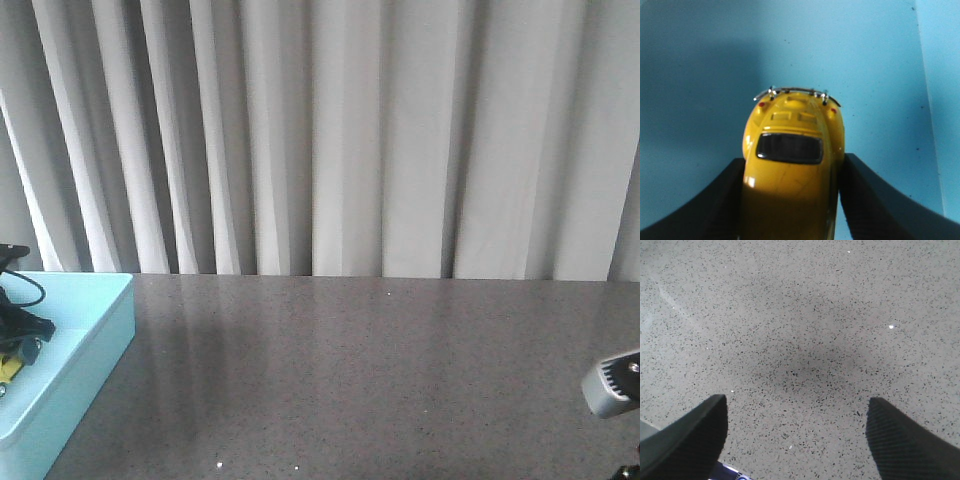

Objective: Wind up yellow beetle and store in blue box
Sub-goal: 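Carry the car over the blue box and lower it inside with the left gripper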

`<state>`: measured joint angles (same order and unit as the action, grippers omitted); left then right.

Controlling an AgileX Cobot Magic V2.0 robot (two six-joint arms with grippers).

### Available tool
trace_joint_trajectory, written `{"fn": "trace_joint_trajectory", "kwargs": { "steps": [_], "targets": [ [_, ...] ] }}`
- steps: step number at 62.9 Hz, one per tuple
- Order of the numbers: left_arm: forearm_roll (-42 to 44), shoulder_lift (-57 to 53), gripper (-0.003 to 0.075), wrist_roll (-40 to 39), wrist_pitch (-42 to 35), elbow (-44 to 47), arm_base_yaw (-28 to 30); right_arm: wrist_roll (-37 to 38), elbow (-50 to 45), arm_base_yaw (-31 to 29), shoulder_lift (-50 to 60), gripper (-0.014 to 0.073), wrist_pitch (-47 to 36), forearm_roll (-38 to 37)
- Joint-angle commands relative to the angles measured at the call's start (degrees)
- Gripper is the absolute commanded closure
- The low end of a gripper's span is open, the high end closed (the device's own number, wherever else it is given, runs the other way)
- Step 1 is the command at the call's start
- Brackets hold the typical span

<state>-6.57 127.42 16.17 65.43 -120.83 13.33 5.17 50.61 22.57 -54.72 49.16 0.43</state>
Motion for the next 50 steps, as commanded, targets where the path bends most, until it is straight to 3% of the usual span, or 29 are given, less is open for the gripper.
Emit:
{"fn": "trace_joint_trajectory", "kwargs": {
  "steps": [1, 24, 50],
  "targets": [
    [-1.46, -2.75, 0.0451, -0.6, -2.9, -1.22, -0.28, -0.12, 1.55, 0.0, 0.71, 0.0032, -2.83, 0.01],
    [-1.45, -2.43, 0.0192, -0.6, -1.95, -1.22, -0.28, -0.12, 1.55, 0.0, 0.71, 0.0032, -2.83, 0.01],
    [-1.31, -6.66, 0.0184, -3.19, 6.12, -1.42, -0.28, -0.12, 1.55, 0.0, 0.71, 0.0032, -2.83, 0.01]
  ]
}}
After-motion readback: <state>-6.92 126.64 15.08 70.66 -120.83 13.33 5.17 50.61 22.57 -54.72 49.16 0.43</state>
